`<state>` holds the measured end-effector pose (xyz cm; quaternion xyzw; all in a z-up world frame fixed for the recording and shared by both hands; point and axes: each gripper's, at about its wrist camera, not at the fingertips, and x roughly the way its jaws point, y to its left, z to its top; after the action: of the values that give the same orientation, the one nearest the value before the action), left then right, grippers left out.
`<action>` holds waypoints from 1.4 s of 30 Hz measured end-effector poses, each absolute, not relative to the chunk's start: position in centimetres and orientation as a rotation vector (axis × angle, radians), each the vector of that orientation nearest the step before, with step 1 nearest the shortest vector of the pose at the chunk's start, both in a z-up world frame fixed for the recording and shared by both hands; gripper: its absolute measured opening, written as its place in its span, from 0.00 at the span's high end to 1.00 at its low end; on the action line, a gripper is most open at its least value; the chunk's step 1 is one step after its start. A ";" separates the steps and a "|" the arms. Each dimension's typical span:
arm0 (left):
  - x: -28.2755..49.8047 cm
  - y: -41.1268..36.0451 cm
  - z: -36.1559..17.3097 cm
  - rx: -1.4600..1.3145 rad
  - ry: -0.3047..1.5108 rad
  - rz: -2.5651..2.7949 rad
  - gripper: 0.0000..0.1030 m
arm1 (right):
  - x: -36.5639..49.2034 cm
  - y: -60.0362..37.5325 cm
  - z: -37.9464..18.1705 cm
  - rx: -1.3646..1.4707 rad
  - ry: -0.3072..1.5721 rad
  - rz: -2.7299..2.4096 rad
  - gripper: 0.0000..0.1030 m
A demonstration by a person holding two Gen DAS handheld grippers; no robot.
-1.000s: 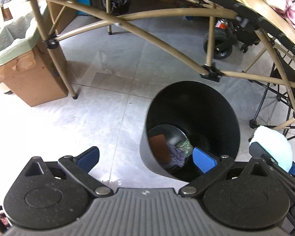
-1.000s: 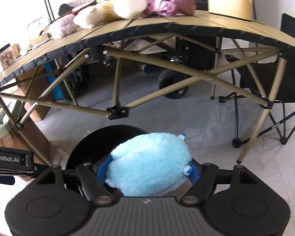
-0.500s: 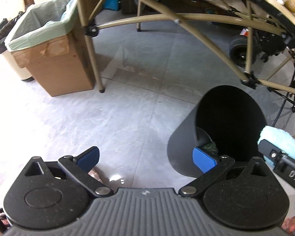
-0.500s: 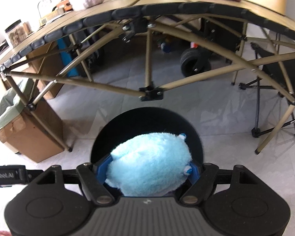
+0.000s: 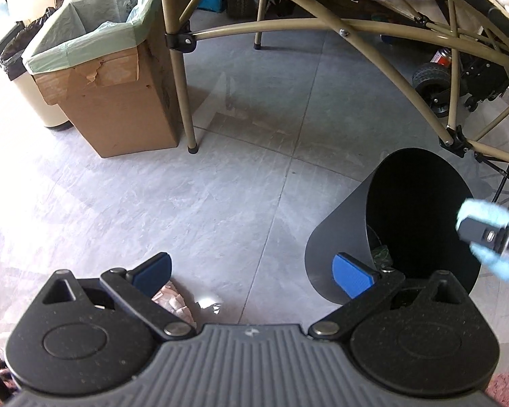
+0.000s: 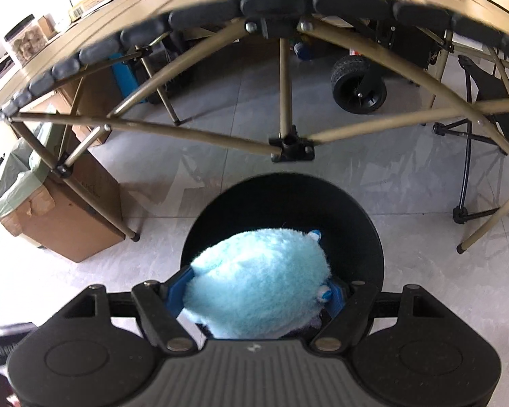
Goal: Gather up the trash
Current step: 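Open the right tool to drop the blue plush into the bin, then raise both tools from the bin back toward the items on the table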
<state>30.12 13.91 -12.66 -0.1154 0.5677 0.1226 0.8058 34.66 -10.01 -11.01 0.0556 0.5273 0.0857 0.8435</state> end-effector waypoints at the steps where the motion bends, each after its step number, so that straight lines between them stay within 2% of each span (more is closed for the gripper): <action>1: 30.2 13.9 -12.7 -0.248 1.216 0.265 0.00 | 35.0 -9.9 -10.9 0.114 1.109 0.180 0.27; 16: 30.6 13.9 -13.3 -0.245 1.236 0.285 0.00 | 35.4 -9.6 -12.1 0.087 1.146 0.178 0.27; 19: 30.5 13.9 -13.3 -0.244 1.236 0.281 0.00 | 35.4 -9.6 -12.1 0.079 1.147 0.172 0.25; 24: 30.5 13.9 -13.3 -0.243 1.235 0.277 0.00 | 35.4 -9.8 -12.3 0.067 1.144 0.147 0.15; 42: 30.6 13.4 -13.3 -0.231 1.233 0.268 0.00 | 35.3 -10.3 -12.1 0.070 1.139 0.140 0.14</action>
<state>30.59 13.37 -13.26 -0.1078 0.5752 0.1252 0.8012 35.27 -10.29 -12.11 0.0329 0.5387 0.0660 0.8393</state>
